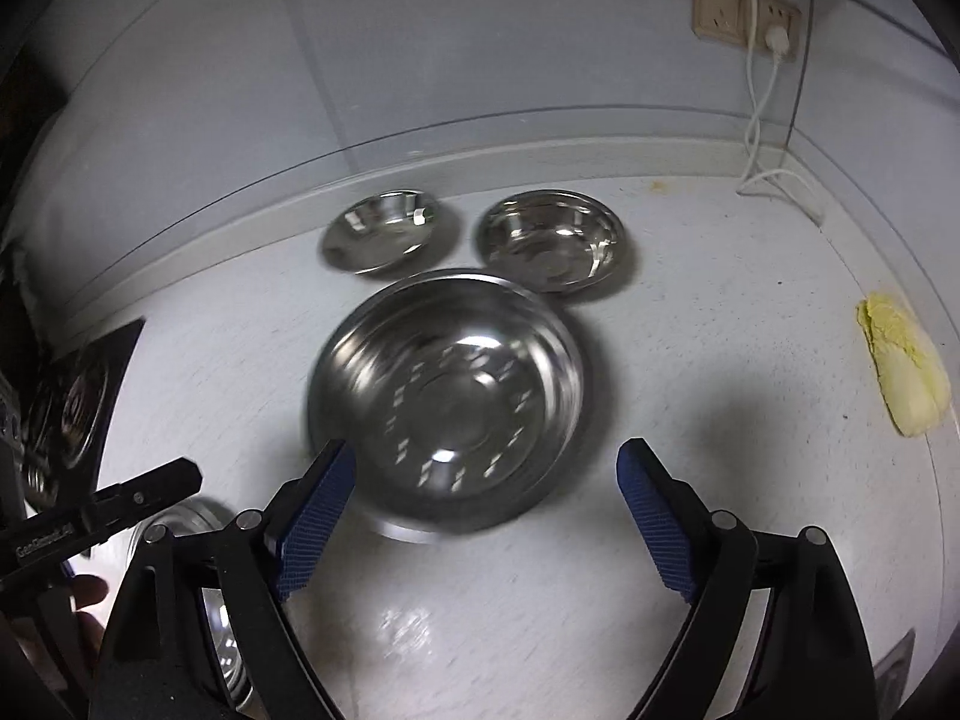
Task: Organize plates and bowls
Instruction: 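Move both grippers to the largest steel bowl, then close both grippers on the rim of the large steel bowl, then carry the large bowl with both grippers beside the plate stack and lower it, then open both grippers to release the large bowl on the counter, then move both grippers to the medium steel bowl and close on its rim, then lift the medium bowl with both grippers and lower it into the large bowl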
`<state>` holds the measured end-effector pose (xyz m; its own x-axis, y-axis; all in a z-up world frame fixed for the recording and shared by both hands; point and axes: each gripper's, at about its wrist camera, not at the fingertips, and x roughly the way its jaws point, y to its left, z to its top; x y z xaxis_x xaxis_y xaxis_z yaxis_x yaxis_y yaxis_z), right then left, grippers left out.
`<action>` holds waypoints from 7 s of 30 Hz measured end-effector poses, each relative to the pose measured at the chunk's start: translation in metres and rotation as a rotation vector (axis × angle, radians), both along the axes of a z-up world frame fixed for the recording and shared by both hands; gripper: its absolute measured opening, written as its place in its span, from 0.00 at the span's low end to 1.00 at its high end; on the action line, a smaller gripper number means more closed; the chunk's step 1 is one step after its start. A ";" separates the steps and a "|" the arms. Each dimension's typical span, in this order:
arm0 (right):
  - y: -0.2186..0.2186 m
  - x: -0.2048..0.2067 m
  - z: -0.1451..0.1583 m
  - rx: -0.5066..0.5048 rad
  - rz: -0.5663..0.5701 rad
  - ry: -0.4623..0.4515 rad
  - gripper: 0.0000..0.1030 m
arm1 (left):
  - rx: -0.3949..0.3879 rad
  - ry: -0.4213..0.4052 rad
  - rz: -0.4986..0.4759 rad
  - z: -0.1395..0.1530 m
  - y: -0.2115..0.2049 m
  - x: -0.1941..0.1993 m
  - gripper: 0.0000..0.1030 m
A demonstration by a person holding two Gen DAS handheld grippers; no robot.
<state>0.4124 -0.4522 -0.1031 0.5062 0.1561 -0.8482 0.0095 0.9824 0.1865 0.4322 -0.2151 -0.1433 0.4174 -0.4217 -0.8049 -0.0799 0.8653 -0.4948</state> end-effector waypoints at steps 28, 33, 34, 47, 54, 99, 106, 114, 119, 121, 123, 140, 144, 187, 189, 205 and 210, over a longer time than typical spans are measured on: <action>-0.051 0.033 -0.039 0.087 -0.063 0.099 0.11 | 0.006 0.066 -0.093 -0.003 -0.046 0.049 0.09; -0.064 -0.018 0.019 0.091 -0.069 0.017 0.11 | -0.050 0.018 -0.126 0.046 -0.050 -0.002 0.09; -0.066 -0.028 0.027 0.090 -0.071 0.005 0.11 | -0.059 0.005 -0.139 0.054 -0.052 -0.017 0.10; -0.082 -0.145 -0.016 0.102 -0.084 0.078 0.11 | 0.022 0.034 -0.202 0.007 -0.068 -0.127 0.11; -0.090 -0.137 -0.062 0.122 -0.076 0.124 0.11 | 0.078 0.059 -0.177 -0.026 -0.074 -0.129 0.11; -0.103 -0.034 0.035 -0.014 -0.035 -0.039 0.50 | -0.049 -0.001 -0.102 0.039 -0.057 0.020 0.42; -0.107 0.059 0.035 0.000 -0.031 -0.032 0.54 | -0.072 0.020 -0.082 0.018 -0.084 0.111 0.42; -0.109 0.146 -0.032 0.078 -0.078 0.062 0.54 | -0.029 0.054 -0.088 -0.026 -0.114 0.182 0.42; -0.112 0.177 -0.074 0.097 -0.106 0.110 0.54 | 0.022 0.040 -0.122 -0.038 -0.130 0.202 0.42; -0.112 0.183 -0.083 0.101 -0.114 0.120 0.52 | 0.032 0.041 -0.136 -0.042 -0.136 0.207 0.42; -0.112 0.189 -0.094 0.109 -0.119 0.137 0.44 | 0.046 0.051 -0.145 -0.048 -0.142 0.213 0.42; -0.101 0.182 -0.093 0.124 -0.111 0.131 0.09 | 0.066 0.039 -0.150 -0.034 -0.152 0.212 0.09; -0.101 0.170 -0.061 0.125 -0.110 0.081 0.09 | 0.057 -0.007 -0.128 0.000 -0.147 0.196 0.09; -0.015 -0.143 0.074 0.082 -0.068 -0.094 0.09 | 0.028 -0.118 -0.155 0.084 -0.086 -0.144 0.09; -0.015 -0.145 0.047 0.088 -0.064 -0.040 0.09 | 0.058 -0.084 -0.160 0.058 -0.090 -0.148 0.09; -0.029 -0.153 -0.042 0.169 -0.084 0.128 0.09 | 0.160 -0.042 -0.209 -0.015 -0.109 -0.159 0.10; -0.034 -0.156 -0.048 0.178 -0.093 0.132 0.09 | 0.181 -0.046 -0.222 -0.021 -0.116 -0.157 0.10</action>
